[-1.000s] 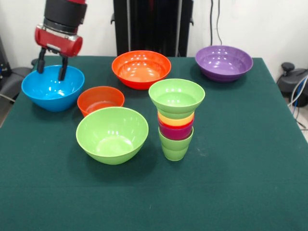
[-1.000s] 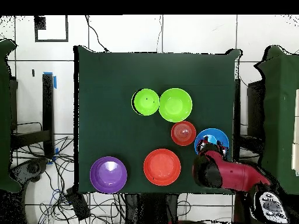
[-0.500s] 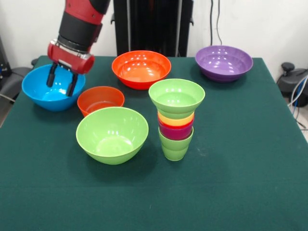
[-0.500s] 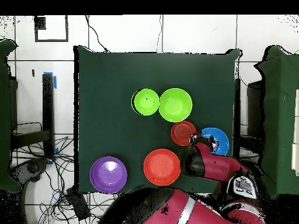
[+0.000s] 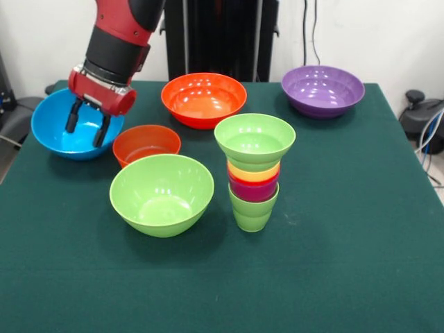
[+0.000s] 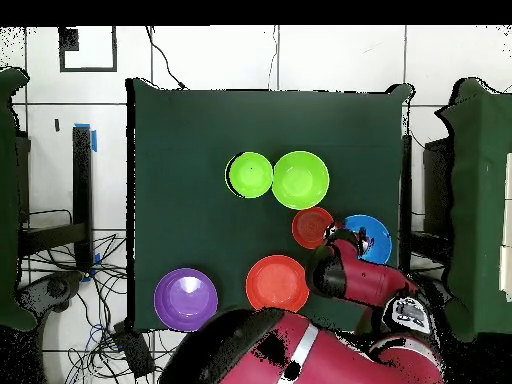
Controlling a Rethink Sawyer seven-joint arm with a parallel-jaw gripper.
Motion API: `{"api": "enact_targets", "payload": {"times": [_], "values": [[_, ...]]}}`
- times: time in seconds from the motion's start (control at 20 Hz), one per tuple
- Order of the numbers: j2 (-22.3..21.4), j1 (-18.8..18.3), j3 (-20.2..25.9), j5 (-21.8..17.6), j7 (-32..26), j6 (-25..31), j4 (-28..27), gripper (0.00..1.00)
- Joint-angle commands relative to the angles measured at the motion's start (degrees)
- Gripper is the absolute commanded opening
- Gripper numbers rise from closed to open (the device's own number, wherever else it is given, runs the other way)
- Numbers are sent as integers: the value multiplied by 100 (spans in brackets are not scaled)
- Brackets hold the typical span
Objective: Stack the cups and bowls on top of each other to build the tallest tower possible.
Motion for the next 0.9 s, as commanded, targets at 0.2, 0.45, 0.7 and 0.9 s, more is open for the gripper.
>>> {"api": "enact_targets", "payload": {"times": [0.2,0.45,0.7,0.9], "values": [[-645,-163,633,32,720,543,277,100],[-826,-164,639,62,662,755,339,100],[-1089,-231,733,30,628,958,481,100],[-883,-115,682,182,756,808,380,100]]}}
